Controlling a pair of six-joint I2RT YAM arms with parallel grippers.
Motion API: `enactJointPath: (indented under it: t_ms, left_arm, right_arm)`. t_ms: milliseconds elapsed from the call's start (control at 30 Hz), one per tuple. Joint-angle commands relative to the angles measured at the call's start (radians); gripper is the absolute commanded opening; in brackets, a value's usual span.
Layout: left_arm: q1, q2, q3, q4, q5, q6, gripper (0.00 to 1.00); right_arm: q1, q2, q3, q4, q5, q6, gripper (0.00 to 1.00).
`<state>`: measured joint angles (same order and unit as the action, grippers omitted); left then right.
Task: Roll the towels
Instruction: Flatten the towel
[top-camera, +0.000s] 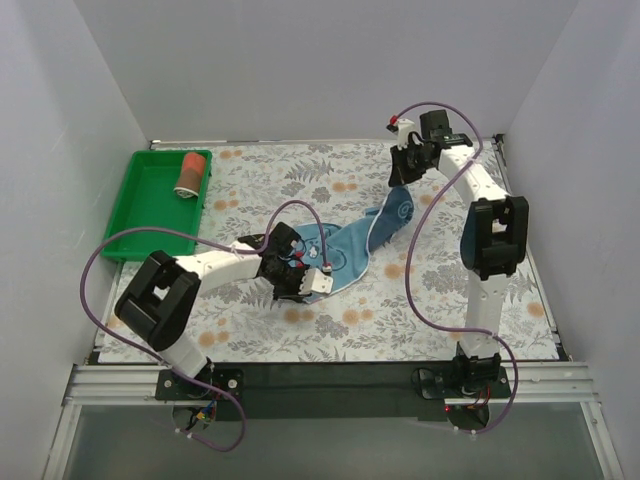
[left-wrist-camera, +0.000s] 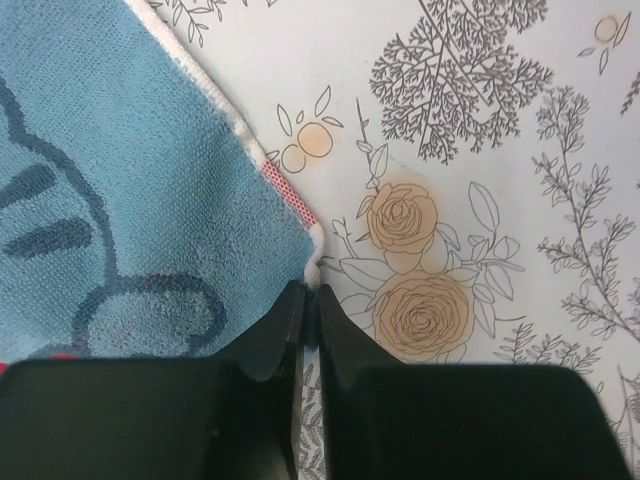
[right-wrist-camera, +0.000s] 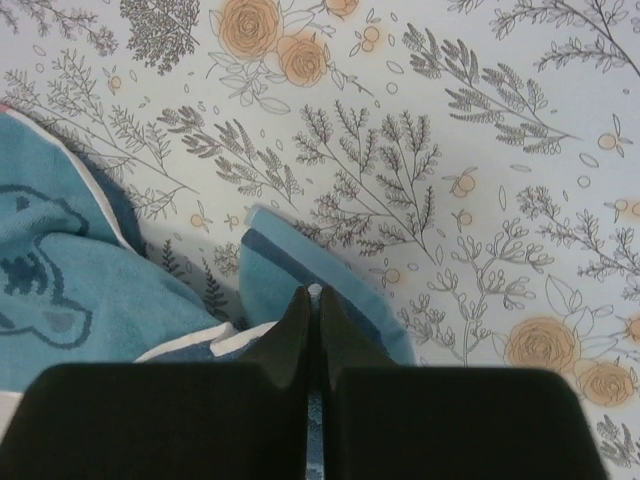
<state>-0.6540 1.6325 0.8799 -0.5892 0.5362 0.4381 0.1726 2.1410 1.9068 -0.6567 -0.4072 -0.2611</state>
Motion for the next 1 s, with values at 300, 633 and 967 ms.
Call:
enactJointPath:
  t_ms: [300, 633, 967]
  left_arm:
    - [0.249, -0.102, 0.327, -0.112, 0.014, -0.211, 0.0]
    - [0.353, -0.236, 0.483, -0.112, 0.077, -0.318, 0.0]
    - [0.355, -0.58, 0.331, -0.268, 0.102, -0.315, 0.0]
  right_arm:
    - [-0.162, -0.254, -0.005, -0.04, -0.104, 0.011, 0.01]
    - [-0.232, -0.443, -0.006, -0.046, -0.223, 0.019, 0.01]
    - [-0.251, -0.99, -0.496, -0.04, -0.156, -0.116, 0.01]
